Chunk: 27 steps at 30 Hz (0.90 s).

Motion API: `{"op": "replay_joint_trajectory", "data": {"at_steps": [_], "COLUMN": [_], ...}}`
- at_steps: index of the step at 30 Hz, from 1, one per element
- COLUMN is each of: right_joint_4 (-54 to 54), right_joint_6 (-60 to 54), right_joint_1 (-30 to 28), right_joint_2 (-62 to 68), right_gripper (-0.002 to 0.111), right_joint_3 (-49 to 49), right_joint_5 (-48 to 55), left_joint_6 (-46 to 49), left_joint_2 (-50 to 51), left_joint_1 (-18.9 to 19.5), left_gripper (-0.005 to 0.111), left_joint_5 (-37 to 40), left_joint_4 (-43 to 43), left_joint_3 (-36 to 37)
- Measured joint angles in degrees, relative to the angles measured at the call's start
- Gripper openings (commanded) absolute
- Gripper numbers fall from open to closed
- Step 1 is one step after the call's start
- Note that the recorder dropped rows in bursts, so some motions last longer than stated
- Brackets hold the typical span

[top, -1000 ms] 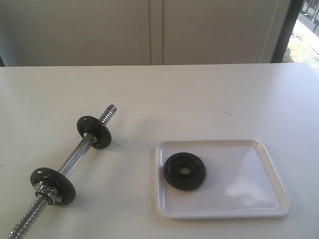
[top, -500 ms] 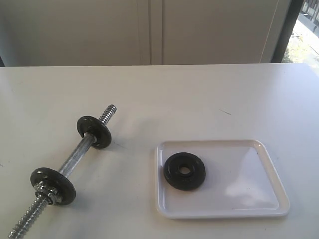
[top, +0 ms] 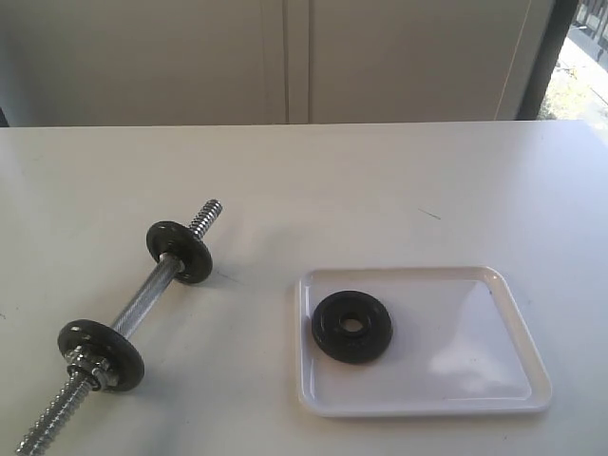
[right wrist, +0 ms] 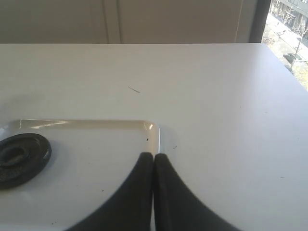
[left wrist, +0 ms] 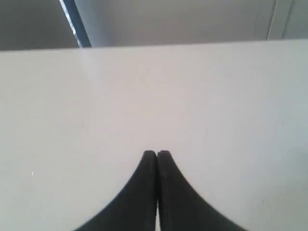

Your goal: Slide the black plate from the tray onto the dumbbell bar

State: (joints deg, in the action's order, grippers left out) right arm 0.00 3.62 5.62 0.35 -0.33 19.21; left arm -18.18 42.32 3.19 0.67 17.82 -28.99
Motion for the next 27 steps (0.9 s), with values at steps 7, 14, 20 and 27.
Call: {"op": "replay_joint_trajectory", "data": {"at_steps": [7, 14, 20, 27], "right_joint_4": [0.0, 0.0, 0.0, 0.0], "right_joint_6": [0.0, 0.0, 0.0, 0.0], "right_joint_1": [0.0, 0.0, 0.0, 0.0], "right_joint_2": [0.0, 0.0, 0.0, 0.0], "right_gripper": [0.0, 0.0, 0.0, 0.0], "right_joint_3": [0.0, 0.0, 0.0, 0.0], "right_joint_5": [0.0, 0.0, 0.0, 0.0], "left_joint_6": [-1.0, 9.78, 29.5, 29.4], "left_joint_2": [8.48, 19.31, 35.05, 47.43], "left_joint_1": [-4.15, -15.18, -17.48, -24.11], "left_gripper": [0.0, 0.0, 0.0, 0.0], "left_joint_5": [12.09, 31.32, 35.61, 35.6], "left_joint_4": [0.0, -8.17, -36.64, -37.5], "left_joint_3": [-5.44, -18.49, -28.93, -34.67]}}
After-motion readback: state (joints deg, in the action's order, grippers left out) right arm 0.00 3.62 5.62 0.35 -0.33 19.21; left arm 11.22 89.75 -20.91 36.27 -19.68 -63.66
